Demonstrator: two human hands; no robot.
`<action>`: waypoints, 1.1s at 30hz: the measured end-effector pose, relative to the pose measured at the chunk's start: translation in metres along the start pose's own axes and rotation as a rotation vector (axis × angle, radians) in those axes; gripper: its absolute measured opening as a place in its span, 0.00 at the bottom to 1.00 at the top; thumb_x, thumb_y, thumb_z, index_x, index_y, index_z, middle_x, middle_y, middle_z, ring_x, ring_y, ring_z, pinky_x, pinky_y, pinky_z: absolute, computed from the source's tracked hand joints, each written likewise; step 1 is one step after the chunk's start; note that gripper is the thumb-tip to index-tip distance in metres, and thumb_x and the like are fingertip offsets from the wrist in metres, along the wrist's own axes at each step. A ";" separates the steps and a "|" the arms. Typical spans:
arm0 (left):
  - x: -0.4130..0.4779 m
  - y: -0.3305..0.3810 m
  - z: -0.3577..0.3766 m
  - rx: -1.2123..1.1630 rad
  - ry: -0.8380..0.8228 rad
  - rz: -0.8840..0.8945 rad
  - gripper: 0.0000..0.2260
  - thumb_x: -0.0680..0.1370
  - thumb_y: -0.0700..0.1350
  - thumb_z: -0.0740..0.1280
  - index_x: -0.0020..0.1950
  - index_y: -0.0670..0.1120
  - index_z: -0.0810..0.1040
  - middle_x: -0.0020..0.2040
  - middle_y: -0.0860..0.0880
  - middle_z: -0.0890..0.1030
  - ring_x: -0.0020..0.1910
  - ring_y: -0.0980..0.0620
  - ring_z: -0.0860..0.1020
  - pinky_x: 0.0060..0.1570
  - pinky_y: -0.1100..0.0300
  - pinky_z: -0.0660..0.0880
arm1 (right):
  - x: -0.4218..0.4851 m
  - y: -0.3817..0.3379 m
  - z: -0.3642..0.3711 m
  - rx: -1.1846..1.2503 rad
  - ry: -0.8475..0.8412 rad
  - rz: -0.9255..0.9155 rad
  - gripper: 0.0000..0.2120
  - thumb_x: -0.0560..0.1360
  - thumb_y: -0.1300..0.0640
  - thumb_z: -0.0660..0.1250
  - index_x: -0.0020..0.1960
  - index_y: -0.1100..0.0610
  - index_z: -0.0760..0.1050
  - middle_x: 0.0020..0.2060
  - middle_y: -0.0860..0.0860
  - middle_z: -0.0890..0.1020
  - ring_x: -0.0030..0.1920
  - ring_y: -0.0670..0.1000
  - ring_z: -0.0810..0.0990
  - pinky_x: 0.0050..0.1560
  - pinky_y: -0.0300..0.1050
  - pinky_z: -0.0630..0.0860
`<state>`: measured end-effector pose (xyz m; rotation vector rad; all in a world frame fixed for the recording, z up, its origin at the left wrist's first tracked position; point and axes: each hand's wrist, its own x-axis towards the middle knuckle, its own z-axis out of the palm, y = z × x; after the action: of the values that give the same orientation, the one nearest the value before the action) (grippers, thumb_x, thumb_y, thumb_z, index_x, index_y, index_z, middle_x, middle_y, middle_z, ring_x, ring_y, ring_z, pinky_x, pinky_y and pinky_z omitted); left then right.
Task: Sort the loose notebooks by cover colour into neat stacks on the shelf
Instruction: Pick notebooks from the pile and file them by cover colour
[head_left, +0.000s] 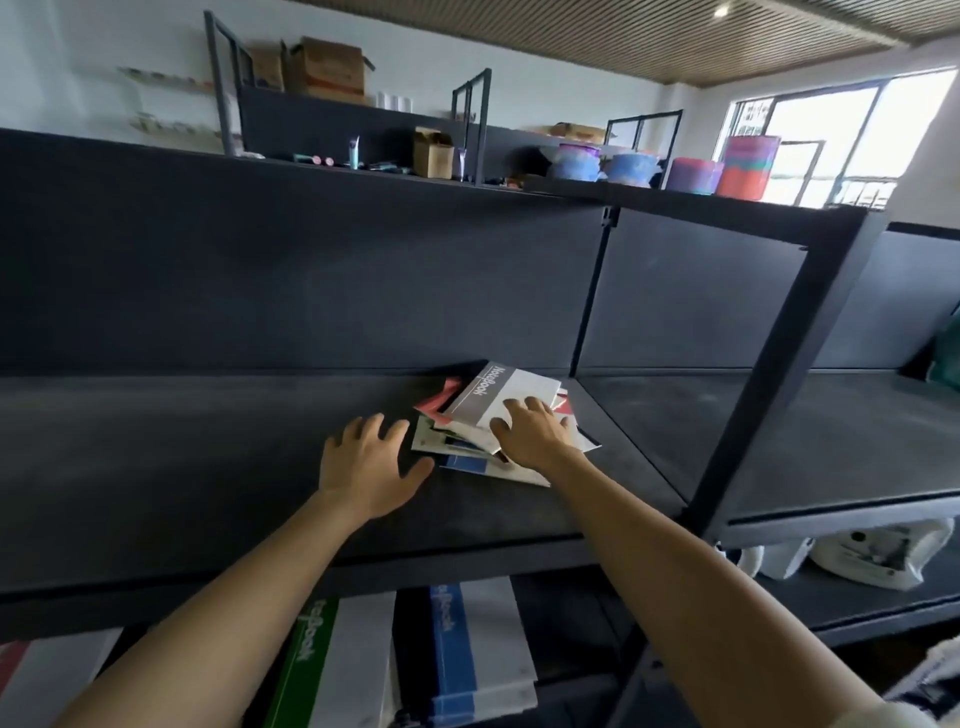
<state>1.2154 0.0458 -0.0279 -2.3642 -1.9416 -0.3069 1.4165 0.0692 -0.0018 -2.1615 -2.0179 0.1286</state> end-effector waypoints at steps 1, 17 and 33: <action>0.007 0.000 0.003 -0.002 -0.001 -0.002 0.31 0.77 0.64 0.53 0.76 0.51 0.57 0.76 0.46 0.58 0.75 0.45 0.56 0.69 0.48 0.59 | 0.010 0.002 0.001 0.002 -0.008 -0.005 0.23 0.81 0.48 0.51 0.73 0.56 0.62 0.71 0.56 0.64 0.71 0.57 0.61 0.69 0.61 0.57; 0.067 0.017 -0.006 -0.863 -0.012 -0.268 0.19 0.81 0.55 0.54 0.44 0.43 0.77 0.43 0.46 0.80 0.42 0.48 0.77 0.40 0.57 0.69 | 0.029 -0.012 0.000 -0.485 0.080 -0.323 0.16 0.78 0.67 0.56 0.66 0.64 0.65 0.60 0.58 0.75 0.59 0.58 0.77 0.55 0.46 0.72; 0.038 -0.046 -0.023 -1.505 -0.242 -0.774 0.09 0.78 0.37 0.62 0.58 0.42 0.71 0.43 0.43 0.76 0.40 0.47 0.76 0.34 0.55 0.72 | 0.041 -0.011 0.017 -0.302 -0.210 -0.294 0.29 0.77 0.40 0.60 0.67 0.61 0.68 0.60 0.57 0.77 0.56 0.57 0.77 0.56 0.47 0.71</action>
<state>1.1753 0.0877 -0.0016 -1.7543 -3.3493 -2.2577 1.4055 0.1121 -0.0134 -2.0518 -2.5989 0.0102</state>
